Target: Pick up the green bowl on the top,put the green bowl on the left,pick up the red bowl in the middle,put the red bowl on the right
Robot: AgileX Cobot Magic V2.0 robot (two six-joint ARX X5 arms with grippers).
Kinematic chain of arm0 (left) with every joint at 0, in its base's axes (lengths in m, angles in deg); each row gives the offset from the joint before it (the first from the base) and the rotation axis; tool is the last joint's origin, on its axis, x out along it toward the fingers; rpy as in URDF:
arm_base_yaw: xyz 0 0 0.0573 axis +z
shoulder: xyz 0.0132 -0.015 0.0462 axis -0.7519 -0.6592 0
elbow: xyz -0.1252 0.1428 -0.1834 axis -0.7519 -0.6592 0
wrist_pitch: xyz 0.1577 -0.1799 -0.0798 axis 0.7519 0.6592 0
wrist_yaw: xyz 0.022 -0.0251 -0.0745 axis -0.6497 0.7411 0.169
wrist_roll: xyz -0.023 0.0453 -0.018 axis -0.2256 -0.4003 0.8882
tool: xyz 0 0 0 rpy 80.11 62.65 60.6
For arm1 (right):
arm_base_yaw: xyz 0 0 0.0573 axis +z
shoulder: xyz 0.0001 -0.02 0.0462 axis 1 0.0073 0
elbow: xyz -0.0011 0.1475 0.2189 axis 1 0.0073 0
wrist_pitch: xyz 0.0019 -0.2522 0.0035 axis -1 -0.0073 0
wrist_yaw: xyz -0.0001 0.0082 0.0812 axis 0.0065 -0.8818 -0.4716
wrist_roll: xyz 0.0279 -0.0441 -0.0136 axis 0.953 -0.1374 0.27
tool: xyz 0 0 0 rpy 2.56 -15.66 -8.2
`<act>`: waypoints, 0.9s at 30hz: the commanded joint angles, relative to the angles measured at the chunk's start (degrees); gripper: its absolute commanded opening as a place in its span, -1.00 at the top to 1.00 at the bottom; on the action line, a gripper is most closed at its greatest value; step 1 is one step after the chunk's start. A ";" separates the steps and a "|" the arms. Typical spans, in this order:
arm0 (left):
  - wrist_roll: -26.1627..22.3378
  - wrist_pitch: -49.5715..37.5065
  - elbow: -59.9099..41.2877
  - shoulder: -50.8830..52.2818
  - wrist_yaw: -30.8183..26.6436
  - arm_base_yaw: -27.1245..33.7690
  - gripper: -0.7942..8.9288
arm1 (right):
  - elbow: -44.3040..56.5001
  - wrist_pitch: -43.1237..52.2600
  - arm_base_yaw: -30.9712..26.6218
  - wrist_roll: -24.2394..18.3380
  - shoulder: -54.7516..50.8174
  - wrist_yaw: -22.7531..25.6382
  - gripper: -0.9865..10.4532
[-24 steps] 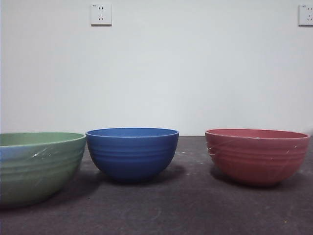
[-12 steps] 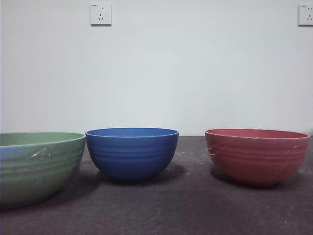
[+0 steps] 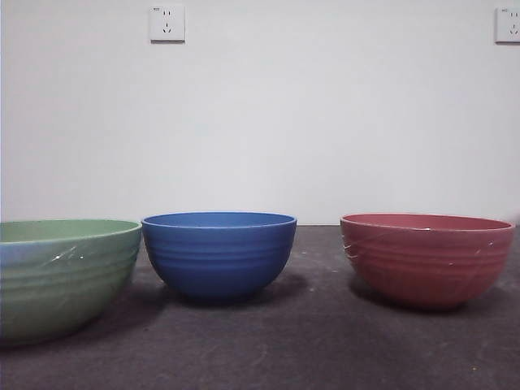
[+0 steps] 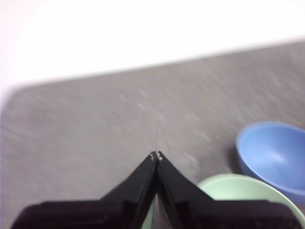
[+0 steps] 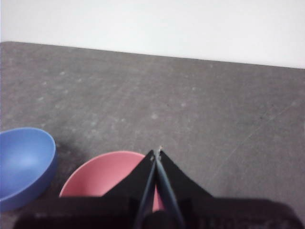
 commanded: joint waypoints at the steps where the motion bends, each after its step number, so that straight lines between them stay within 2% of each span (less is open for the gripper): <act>1: -1.51 -1.92 -5.60 5.09 -2.95 2.03 0.84 | 0.39 -0.55 -0.02 0.68 -0.04 0.17 0.82; 8: -1.42 -12.28 -19.39 10.91 -3.43 4.74 0.84 | 0.39 -0.61 -0.02 0.68 -0.04 0.17 0.82; 15: 1.22 -20.09 -30.01 11.54 -2.03 4.85 0.84 | 0.39 -0.61 -0.02 0.70 -0.04 0.17 0.82; 20: 3.10 -20.06 -32.89 11.56 -2.01 4.85 0.84 | 0.39 -0.61 -0.02 0.68 -0.04 0.17 0.82; 27: 3.10 -20.44 -32.92 11.43 -2.03 4.83 0.84 | 0.39 -0.61 -0.02 0.68 -0.04 0.17 0.82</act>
